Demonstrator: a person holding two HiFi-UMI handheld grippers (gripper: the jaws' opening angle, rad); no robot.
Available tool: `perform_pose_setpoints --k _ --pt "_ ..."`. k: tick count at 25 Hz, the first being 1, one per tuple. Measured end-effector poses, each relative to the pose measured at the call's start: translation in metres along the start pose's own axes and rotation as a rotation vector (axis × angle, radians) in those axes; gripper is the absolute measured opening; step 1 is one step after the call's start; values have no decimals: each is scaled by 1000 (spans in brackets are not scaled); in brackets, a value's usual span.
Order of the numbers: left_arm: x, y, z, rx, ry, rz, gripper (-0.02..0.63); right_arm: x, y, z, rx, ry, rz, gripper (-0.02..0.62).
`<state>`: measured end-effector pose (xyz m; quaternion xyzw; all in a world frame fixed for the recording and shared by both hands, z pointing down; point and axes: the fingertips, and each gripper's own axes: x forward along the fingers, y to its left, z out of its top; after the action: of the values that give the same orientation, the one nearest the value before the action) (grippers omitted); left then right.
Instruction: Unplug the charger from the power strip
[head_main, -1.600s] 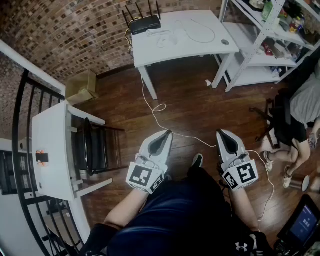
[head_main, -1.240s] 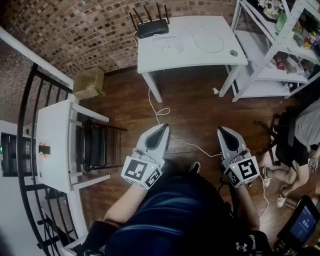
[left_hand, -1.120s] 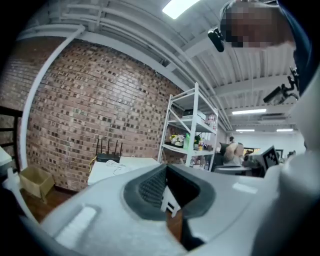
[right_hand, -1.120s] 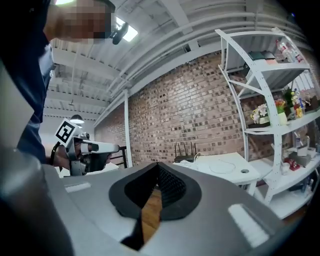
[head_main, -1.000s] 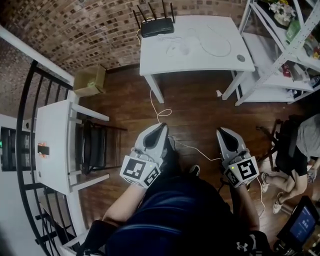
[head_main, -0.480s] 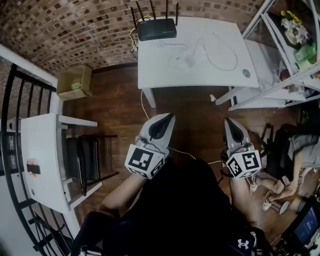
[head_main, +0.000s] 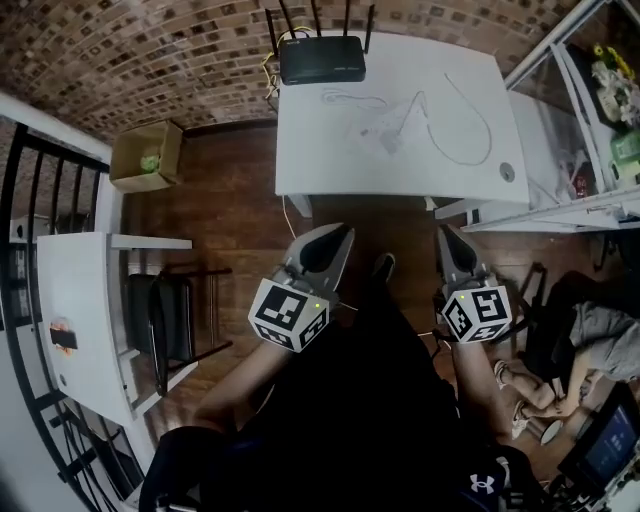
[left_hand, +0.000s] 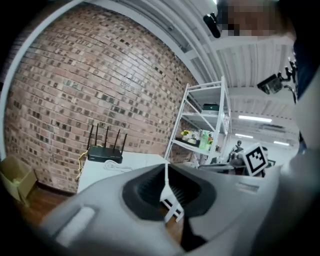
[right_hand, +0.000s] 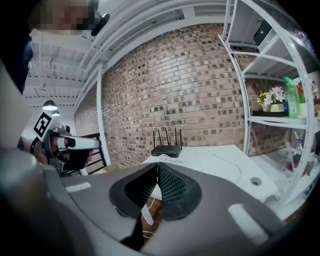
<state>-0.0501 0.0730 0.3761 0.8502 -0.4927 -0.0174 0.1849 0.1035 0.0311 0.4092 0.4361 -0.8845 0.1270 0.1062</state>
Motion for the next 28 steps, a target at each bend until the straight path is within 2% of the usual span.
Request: perform_pose_setpoints --k 2,4,6,11,16,19,25,28 --pt "19 9 -1 7 22 28 81 23 -13 1 21 2 35 5" --pt "39 17 0 26 42 58 101 45 -25 3 47 8 77 10" --pt "62 23 1 56 61 82 118 64 -36 5 68 21 123 61" --pt "115 47 -6 135 126 165 129 106 -67 4 64 77 202 117" --pt "149 80 -23 105 179 216 130 149 -81 -8 57 142 224 179" --pt "168 103 -38 130 224 212 133 175 -79 -22 33 191 221 186" --pt "206 149 -83 245 344 156 166 223 -71 -52 -43 306 189 198" --pt "222 162 -108 246 412 112 166 243 -71 -70 -54 359 177 198"
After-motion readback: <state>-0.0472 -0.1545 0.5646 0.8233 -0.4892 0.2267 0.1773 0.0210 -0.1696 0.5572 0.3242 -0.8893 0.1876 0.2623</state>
